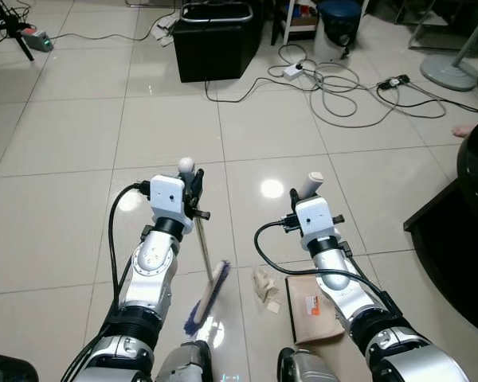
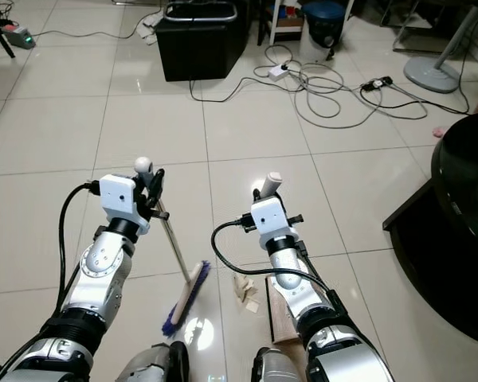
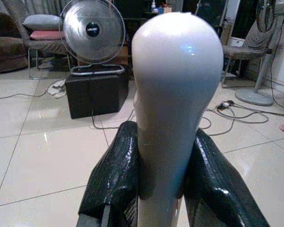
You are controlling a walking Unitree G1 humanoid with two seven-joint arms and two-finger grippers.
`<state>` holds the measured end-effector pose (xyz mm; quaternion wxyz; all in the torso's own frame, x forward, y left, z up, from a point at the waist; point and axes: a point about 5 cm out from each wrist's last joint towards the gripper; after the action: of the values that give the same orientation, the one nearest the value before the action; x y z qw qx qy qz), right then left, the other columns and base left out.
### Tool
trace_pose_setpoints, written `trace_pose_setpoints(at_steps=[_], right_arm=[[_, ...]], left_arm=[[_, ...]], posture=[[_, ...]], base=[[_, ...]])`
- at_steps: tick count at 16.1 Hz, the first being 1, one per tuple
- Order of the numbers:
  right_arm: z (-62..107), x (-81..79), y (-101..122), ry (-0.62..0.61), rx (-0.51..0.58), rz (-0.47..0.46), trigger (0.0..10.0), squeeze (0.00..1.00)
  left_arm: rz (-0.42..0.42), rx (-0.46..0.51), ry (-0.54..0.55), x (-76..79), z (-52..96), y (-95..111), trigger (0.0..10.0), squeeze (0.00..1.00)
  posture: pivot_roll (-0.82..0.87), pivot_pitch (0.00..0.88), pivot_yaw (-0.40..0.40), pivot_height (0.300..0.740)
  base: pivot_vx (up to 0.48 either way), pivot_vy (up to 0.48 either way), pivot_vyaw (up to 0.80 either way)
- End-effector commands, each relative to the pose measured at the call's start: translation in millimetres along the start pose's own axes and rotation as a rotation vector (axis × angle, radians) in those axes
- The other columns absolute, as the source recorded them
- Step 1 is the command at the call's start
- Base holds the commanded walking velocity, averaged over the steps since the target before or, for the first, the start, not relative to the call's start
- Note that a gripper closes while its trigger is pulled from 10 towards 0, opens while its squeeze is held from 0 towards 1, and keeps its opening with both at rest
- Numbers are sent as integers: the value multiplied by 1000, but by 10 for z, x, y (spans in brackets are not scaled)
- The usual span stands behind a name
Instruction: Sweep floor
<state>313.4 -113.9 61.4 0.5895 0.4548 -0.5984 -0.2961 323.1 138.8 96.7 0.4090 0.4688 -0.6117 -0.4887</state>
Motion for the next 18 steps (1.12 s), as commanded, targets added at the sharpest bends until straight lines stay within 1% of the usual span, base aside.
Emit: trace_pose_setpoints(at_steps=[1,2,6,7,8,10,11,13,14,16,18], right_arm=[[18,17,-45,-3,-24,11,10000,0],[10,7,-33,-10,-22,2,10000,0],[-12,-68,25,-42,-15,-52,10000,0],[-5,-67,18,-50,-20,-58,10000,0],[0,-64,11,-55,-24,-62,10000,0],[17,-20,-24,-106,-46,-80,10000,0],[17,-14,-23,-113,-45,-81,10000,0],[11,14,-14,-138,-38,-95,10000,0],[2,31,-5,-147,-33,-103,10000,0],[-19,62,13,-159,-23,-114,10000,0],[-82,145,78,-179,14,-153,10000,0]], left_arm=[[33,-11,5,22,21,-47,10000,0],[48,-11,12,23,20,-49,10000,0],[188,3,113,-29,-9,-50,10000,0],[215,7,132,-47,-17,-45,10000,0],[226,10,139,-55,-19,-42,10000,0],[285,15,166,-85,-28,-38,10000,0],[310,17,171,-90,-32,-39,10000,0],[363,21,161,-63,-62,-32,10000,0],[403,17,127,-8,-83,-31,10000,0],[441,7,69,70,-95,-30,10000,0],[498,-1,-15,146,-96,-12,10000,0]], posture=[[47,244,-7,740],[46,244,-7,740],[44,242,-2,740],[45,242,1,740],[46,242,2,740],[43,243,11,740],[41,243,15,740],[38,243,20,740],[36,241,22,740],[37,238,22,740],[39,229,20,740]], base=[[0,0,0],[0,0,0],[0,0,0],[0,0,0],[0,0,0],[0,0,0],[0,0,0],[0,0,0],[0,0,0],[0,0,0],[0,0,0]])
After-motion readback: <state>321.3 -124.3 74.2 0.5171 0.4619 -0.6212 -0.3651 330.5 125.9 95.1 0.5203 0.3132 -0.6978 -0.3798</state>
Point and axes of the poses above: a point about 5 cm out from each wrist's last joint towards the gripper, its own z axis pointing back from the gripper into the wrist, its own y axis along the axis of the wrist's last joint, x = y × z, and after that the axes turned 5 degrees about z, right-handed
